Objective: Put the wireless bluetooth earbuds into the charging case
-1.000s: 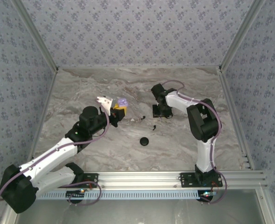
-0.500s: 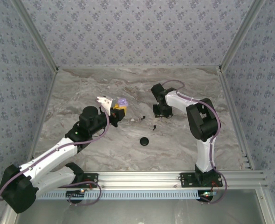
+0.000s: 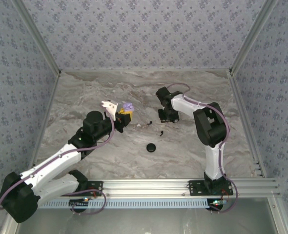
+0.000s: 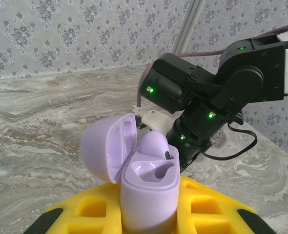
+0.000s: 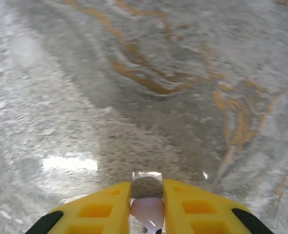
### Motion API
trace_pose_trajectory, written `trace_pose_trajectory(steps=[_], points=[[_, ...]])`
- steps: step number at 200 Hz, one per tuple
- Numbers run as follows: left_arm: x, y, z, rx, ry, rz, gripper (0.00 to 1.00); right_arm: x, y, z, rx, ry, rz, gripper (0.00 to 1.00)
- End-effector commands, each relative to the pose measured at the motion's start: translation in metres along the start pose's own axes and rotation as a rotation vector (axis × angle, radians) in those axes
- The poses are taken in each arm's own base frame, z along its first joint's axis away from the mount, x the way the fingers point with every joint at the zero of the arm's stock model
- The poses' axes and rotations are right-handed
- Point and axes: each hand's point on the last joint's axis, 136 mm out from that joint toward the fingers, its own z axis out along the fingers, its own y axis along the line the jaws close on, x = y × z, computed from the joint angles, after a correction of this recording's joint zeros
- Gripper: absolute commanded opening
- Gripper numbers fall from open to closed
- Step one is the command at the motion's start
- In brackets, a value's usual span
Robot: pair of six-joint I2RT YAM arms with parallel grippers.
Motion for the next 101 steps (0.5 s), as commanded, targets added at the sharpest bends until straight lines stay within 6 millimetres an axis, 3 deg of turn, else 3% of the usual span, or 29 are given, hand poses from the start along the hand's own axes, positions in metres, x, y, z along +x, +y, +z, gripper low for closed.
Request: trace_pose_trajectory(steps=[1, 38, 69, 101], points=[[-0.0175, -0.0051, -0.0009, 0.022, -0.055, 0.003, 0.21, 0.0055, 0.0161, 0.0042, -0.019, 0.037, -0.134, 0.22], [-0.0176, -0.0049, -0.0006, 0.022, -0.056, 0.001, 0.21, 0.0063, 0.0128, 0.0037, 0.018, 0.048, -0.164, 0.27], [-0.0179, -0.0052, -0.0012, 0.022, -0.057, 0.001, 0.21, 0.0055, 0.0151, 0.0026, 0.005, 0.044, -0.113, 0.4], [-0.0179, -0.0054, -0.0015, 0.023, -0.058, 0.0, 0.21, 0.0089, 0.0197, 0.0059, -0.041, 0.056, 0.0, 0.4]])
